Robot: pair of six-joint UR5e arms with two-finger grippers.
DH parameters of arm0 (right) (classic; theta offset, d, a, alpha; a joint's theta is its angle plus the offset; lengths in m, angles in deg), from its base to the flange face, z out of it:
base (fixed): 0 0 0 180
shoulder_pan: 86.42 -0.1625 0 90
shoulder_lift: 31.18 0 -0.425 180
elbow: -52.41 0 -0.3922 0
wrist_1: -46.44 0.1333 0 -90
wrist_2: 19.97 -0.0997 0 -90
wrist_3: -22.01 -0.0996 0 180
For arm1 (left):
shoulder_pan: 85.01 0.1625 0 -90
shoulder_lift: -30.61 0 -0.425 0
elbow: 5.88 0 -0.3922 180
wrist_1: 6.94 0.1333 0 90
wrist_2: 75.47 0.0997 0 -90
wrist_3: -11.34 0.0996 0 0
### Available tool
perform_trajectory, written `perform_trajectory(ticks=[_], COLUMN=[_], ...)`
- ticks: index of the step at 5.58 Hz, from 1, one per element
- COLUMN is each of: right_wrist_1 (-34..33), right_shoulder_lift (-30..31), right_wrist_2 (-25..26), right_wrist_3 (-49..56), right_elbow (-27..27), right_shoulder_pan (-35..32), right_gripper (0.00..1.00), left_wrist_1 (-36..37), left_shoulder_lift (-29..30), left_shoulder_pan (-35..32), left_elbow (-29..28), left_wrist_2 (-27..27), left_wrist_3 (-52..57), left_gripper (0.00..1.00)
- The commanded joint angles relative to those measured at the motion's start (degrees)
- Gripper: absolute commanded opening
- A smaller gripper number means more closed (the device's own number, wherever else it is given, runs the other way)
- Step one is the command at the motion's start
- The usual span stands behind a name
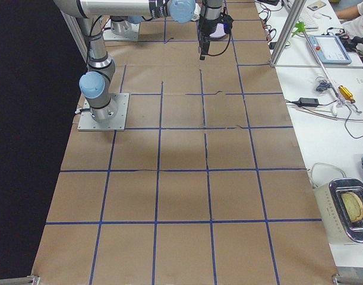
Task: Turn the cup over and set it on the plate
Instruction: 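Lower the left gripper beside the white cup and grasp it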
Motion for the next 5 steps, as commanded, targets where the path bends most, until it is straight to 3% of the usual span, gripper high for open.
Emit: perform_trajectory(ticks=[1,4,5], right_wrist_1=[0.0,0.0,0.0], right_shoulder_lift=[0.0,0.0,0.0], right_wrist_2=[0.0,0.0,0.0], right_wrist_3=[0.0,0.0,0.0], right_elbow=[0.0,0.0,0.0], right_shoulder_pan=[0.0,0.0,0.0], right_gripper=[1.0,1.0,1.0], left_wrist_1=[-1.6,-4.5,-5.5], left_shoulder_lift=[2.6,3.5,3.7], left_shoulder_pan=[-0.6,-2.8,-3.2], left_elbow=[1.3,4.7,5.5], left_wrist_2=[-5.3,-9.9,-9.9], left_wrist_3=[-0.2,-0.2,-1.6], left_gripper=[0.97,0.96,0.91])
